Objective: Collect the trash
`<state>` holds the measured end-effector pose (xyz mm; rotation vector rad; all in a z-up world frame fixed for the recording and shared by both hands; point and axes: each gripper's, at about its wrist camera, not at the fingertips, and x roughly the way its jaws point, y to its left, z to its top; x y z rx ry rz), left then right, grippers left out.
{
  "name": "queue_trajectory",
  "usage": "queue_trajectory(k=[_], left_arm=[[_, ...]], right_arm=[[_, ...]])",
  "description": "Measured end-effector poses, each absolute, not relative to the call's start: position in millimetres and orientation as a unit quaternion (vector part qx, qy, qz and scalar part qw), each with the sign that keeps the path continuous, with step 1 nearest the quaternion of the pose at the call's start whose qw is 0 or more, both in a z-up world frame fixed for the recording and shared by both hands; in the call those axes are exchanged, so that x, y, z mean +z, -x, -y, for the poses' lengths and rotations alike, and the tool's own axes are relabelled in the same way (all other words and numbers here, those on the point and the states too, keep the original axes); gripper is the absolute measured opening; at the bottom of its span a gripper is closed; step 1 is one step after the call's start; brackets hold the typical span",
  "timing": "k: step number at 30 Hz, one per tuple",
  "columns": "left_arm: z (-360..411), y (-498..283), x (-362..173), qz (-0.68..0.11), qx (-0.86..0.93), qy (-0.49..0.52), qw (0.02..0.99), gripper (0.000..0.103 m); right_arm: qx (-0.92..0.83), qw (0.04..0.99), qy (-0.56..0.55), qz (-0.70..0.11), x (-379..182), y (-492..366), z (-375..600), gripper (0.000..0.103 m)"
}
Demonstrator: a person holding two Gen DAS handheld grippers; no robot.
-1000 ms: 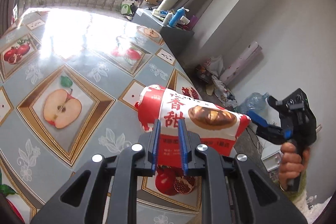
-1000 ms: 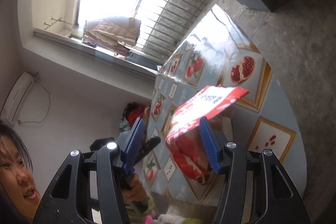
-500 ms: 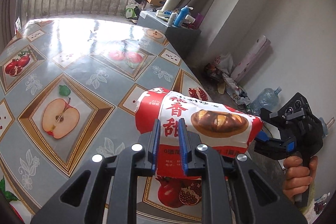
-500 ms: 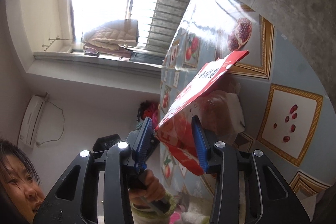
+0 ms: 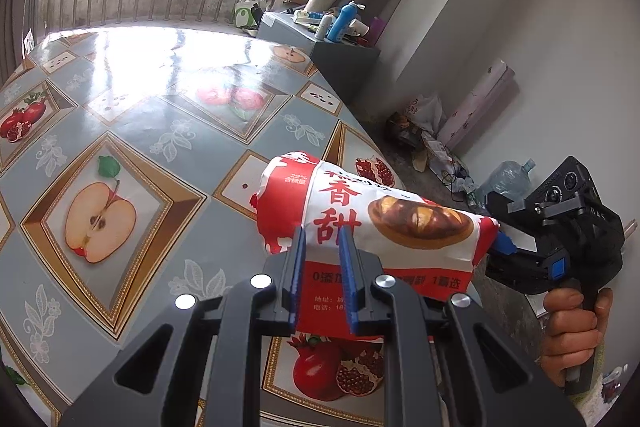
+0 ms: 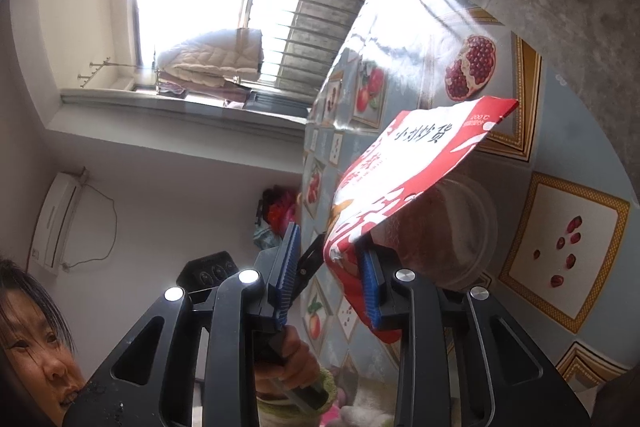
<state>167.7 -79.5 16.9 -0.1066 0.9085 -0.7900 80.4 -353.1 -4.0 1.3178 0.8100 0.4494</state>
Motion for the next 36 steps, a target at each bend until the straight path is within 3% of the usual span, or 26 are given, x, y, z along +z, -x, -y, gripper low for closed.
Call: queue_trajectory(k=[2, 5, 16, 26, 29, 33, 36], left_arm=[[80.0, -167.4, 16.5, -0.427, -0.37, 0.05, 0.824, 0.015], [79.3, -167.8, 15.9, -0.426, -0.371, 0.051, 0.823, 0.015], [50.8, -163.5, 50.8, -0.384, -0.395, 0.094, 0.829, 0.015], [70.5, -157.0, 45.0, -0.397, -0.412, 0.078, 0.816, 0.015], [83.5, -154.6, 40.1, -0.402, -0.423, 0.06, 0.81, 0.019], [103.7, -151.9, 35.5, -0.403, -0.424, 0.033, 0.811, 0.052], [124.2, -149.6, 28.1, -0.403, -0.429, -0.006, 0.808, 0.059]], right_arm=[[0.199, 0.694, -0.588, -0.364, -5.4, -79.8, 351.7, 0.014], [0.211, 0.687, -0.596, -0.359, -7.4, -81.6, 348.8, 0.006], [0.255, 0.697, -0.613, -0.27, 25.9, -68.6, 368.6, 0.002], [0.188, 0.75, -0.603, -0.195, 60.9, 6.1, 432.7, 0.002], [0.156, 0.761, -0.599, -0.194, 60.8, 27.7, 440.3, 0.002], [0.115, 0.765, -0.599, -0.208, 49.9, 41.4, 444.8, 0.002], [0.102, 0.756, -0.606, -0.226, 35.3, 37.2, 440.9, 0.002]])
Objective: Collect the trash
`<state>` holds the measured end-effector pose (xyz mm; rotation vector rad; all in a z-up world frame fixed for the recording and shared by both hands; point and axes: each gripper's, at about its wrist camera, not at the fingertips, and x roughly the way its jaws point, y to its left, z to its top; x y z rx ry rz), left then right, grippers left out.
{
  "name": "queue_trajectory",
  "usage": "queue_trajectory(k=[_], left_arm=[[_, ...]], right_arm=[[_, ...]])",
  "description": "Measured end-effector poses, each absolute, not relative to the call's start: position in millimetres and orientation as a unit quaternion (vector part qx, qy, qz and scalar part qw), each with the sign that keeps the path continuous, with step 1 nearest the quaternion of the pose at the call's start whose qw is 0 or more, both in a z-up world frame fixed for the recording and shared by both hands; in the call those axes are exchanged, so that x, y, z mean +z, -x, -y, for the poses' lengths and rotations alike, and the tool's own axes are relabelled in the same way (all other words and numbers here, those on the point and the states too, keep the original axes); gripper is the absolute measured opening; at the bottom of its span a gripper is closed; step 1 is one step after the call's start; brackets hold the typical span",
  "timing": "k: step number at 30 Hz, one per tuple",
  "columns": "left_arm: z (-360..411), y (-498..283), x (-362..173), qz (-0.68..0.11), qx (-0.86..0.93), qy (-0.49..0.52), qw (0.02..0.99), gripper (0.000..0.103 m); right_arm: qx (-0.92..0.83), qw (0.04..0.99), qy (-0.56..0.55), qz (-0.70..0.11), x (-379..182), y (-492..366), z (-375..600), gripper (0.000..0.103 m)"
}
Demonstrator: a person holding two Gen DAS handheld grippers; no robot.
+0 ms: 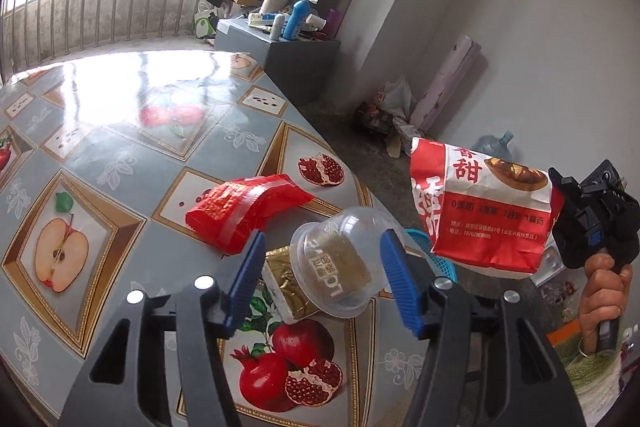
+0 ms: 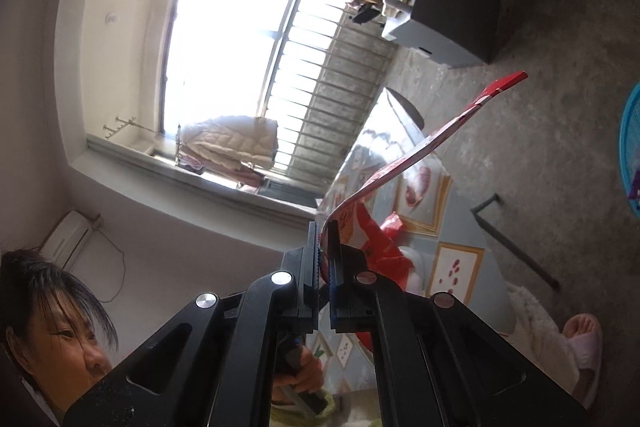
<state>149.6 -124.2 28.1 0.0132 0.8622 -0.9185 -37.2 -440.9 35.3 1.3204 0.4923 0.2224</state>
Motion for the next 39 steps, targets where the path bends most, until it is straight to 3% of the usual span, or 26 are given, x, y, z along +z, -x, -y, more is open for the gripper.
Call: queue_trajectory(k=[11, 28, 39], left_arm=[[142.5, -145.7, 19.1, -0.383, -0.438, -0.054, 0.811, 0.061], [70.5, -147.5, 14.6, -0.407, -0.389, -0.019, 0.826, 0.061], [82.6, -137.2, 12.6, -0.395, -0.375, -0.068, 0.836, 0.065]], right_arm=[[0.139, 0.725, -0.611, -0.286, 16.8, -7.4, 403.6, 0.002], [0.237, 0.685, -0.606, -0.328, 24.7, -54.4, 349.6, 0.002], [0.185, 0.696, -0.62, -0.312, 25.9, -20.8, 390.5, 0.002]])
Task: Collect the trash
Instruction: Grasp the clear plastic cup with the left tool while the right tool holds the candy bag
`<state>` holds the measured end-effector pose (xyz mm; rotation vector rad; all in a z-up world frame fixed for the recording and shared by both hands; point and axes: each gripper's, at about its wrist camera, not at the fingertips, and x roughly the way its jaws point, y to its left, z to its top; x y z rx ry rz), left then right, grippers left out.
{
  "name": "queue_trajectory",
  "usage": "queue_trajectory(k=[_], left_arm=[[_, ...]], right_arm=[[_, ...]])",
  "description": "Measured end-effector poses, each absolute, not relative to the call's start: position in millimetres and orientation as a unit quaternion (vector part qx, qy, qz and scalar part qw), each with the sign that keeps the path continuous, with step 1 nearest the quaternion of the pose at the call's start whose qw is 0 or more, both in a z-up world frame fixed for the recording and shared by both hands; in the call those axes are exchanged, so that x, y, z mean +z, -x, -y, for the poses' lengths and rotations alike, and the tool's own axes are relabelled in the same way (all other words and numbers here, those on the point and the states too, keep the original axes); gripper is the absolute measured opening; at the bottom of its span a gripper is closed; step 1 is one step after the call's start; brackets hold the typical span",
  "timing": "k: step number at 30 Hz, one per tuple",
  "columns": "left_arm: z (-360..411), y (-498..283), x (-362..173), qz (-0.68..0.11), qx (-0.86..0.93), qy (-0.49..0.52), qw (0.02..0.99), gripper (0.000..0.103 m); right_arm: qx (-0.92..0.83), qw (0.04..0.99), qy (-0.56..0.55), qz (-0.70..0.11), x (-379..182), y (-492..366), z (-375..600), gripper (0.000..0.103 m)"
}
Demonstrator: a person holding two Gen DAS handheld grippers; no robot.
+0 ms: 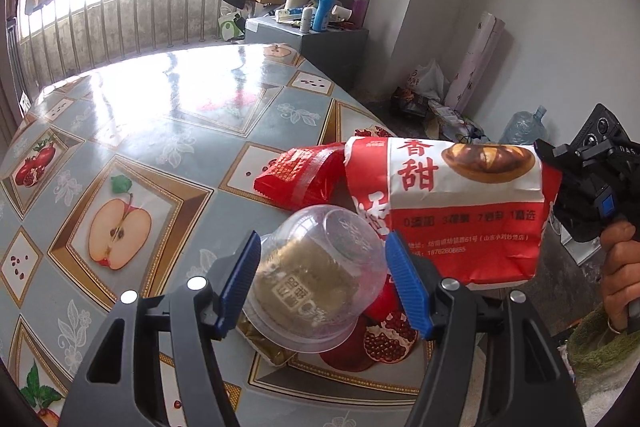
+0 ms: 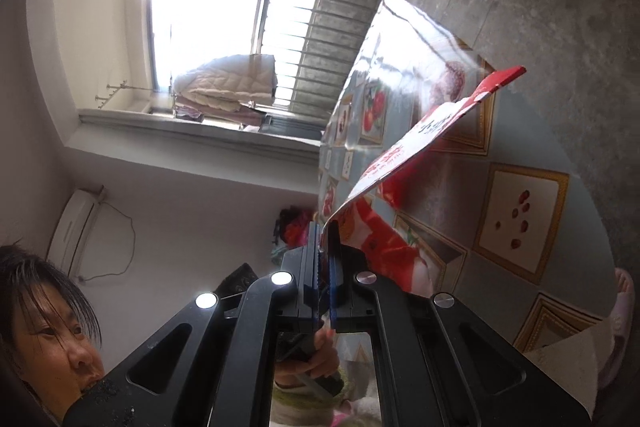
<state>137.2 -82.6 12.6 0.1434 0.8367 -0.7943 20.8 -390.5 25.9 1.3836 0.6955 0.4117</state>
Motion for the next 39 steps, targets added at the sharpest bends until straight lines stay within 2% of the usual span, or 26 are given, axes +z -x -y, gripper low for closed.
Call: queue_trajectory(k=[9, 22, 24, 26, 39], left_arm=[[107.7, -135.3, 3.5, -0.385, -0.343, -0.143, 0.845, 0.068], [114.2, -133.6, 3.2, -0.378, -0.323, -0.169, 0.851, 0.069], [114.8, -134.4, 2.3, -0.379, -0.321, -0.172, 0.851, 0.078], [117.1, -136.6, -0.7, -0.385, -0.318, -0.179, 0.848, 0.079], [118.6, -138.1, -8.2, -0.393, -0.313, -0.183, 0.845, 0.079]], right_arm=[[0.165, 0.691, -0.632, -0.31, 18.6, -11.4, 389.5, 0.002], [0.166, 0.691, -0.632, -0.309, 16.3, -10.4, 386.7, 0.003], [0.166, 0.691, -0.632, -0.309, 16.3, -10.2, 386.2, 0.003], [0.166, 0.691, -0.632, -0.309, 16.5, -10.3, 386.1, 0.003], [0.164, 0.692, -0.631, -0.31, 18.4, -11.6, 383.9, 0.003]])
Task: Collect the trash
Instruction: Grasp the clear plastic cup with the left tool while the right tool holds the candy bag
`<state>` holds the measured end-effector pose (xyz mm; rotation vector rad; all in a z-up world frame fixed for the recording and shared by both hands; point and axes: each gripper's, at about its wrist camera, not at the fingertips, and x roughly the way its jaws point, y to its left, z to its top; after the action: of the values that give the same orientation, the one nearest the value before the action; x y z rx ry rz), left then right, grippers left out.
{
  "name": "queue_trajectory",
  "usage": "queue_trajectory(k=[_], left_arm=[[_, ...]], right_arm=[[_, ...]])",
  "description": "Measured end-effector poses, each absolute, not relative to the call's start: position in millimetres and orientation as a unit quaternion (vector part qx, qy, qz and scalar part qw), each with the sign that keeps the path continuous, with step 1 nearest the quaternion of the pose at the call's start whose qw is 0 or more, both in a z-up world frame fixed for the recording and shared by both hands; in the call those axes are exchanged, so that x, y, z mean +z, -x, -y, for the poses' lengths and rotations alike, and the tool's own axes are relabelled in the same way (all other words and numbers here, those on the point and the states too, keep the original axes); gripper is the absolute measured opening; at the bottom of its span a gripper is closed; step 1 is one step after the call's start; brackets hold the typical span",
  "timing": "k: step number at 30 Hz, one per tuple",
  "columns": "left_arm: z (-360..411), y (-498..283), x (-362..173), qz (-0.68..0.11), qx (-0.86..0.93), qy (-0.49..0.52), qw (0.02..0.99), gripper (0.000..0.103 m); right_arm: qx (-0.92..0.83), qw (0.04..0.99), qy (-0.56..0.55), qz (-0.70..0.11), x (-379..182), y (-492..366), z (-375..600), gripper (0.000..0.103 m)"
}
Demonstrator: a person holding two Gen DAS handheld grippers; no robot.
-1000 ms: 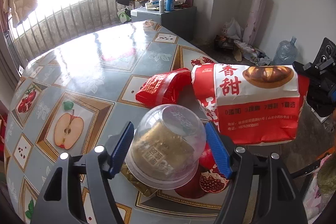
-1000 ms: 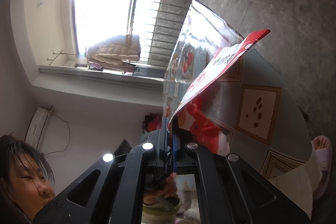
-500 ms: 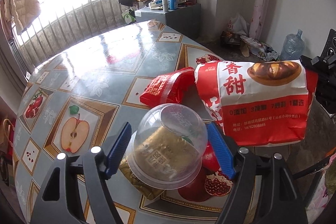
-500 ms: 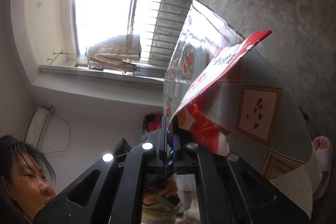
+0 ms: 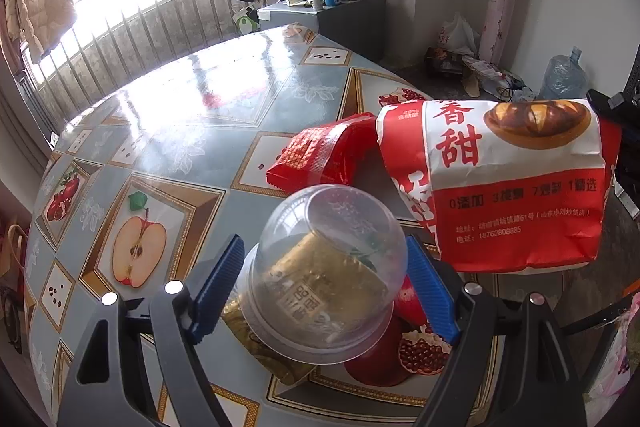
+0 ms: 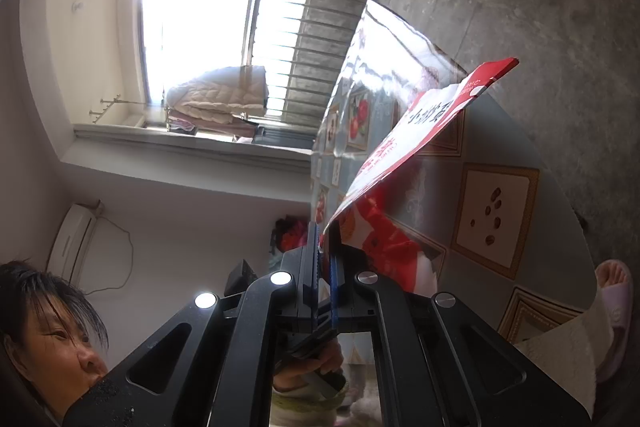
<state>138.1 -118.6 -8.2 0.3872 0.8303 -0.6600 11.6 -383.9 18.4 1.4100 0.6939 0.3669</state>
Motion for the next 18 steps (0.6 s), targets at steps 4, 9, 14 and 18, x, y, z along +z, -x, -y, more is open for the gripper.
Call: queue_trajectory(k=[4, 9, 14, 18], left_arm=[[119.6, -137.3, -6.1, -0.391, -0.312, -0.185, 0.846, 0.073], [118.9, -135.5, -3.8, -0.389, -0.313, -0.181, 0.847, 0.07], [117.9, -133.0, 1.0, -0.378, -0.309, -0.181, 0.854, 0.069], [116.5, -131.4, 5.6, -0.371, -0.306, -0.179, 0.858, 0.069]], right_arm=[[0.165, 0.692, -0.631, -0.31, 18.2, -11.5, 384.2, 0.003], [0.164, 0.692, -0.631, -0.31, 18.4, -11.4, 383.4, 0.003], [0.164, 0.691, -0.631, -0.31, 18.4, -11.5, 383.4, 0.003], [0.165, 0.692, -0.63, -0.31, 18.4, -11.8, 383.8, 0.003]])
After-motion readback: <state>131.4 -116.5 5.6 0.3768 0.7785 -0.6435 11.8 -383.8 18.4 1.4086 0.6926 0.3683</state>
